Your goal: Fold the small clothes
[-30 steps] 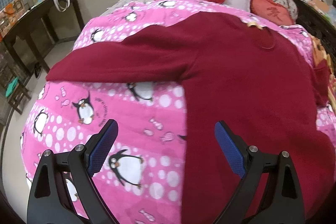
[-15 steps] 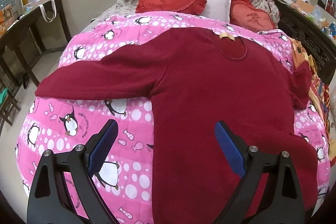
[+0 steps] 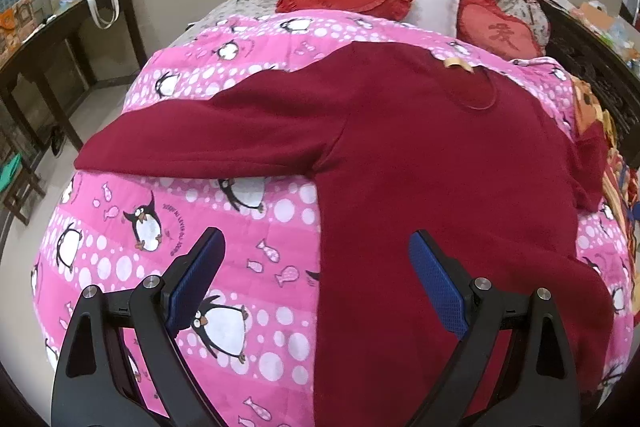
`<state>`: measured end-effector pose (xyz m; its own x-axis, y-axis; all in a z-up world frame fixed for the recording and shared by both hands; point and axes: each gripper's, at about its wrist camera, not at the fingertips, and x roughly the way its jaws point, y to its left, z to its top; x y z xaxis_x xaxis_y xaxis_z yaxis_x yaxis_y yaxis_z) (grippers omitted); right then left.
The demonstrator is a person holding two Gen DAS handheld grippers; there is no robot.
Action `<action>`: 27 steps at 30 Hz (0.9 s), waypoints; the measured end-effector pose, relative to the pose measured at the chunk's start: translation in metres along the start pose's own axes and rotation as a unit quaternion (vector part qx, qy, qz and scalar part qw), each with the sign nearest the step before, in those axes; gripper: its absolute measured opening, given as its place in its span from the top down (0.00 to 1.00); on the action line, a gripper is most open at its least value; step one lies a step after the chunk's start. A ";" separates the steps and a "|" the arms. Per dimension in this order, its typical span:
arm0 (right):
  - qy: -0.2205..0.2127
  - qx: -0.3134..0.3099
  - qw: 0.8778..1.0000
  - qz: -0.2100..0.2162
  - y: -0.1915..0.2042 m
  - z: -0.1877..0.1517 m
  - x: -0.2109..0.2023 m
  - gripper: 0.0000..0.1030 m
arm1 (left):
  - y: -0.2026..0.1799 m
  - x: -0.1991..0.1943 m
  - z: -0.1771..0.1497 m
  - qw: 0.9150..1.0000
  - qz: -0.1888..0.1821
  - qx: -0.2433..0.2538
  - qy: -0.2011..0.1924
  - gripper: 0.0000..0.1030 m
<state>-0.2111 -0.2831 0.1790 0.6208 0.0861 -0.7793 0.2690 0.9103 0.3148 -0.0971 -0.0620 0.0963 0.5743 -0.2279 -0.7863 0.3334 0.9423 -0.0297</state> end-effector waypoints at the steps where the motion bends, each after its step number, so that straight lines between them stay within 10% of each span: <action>1: 0.005 -0.001 1.000 0.008 0.005 0.001 0.006 0.04 | 0.001 0.002 0.000 1.000 0.002 -0.002 0.001 0.09; 27: 0.012 -0.040 0.997 -0.066 0.035 0.020 0.086 0.04 | 0.008 0.043 0.009 0.999 0.008 -0.024 0.027 0.09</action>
<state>-0.1336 -0.2519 0.1332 0.5654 -0.0272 -0.8244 0.2866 0.9436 0.1655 -0.0634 -0.0662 0.0677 0.5380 -0.2014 -0.8185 0.2881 0.9565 -0.0460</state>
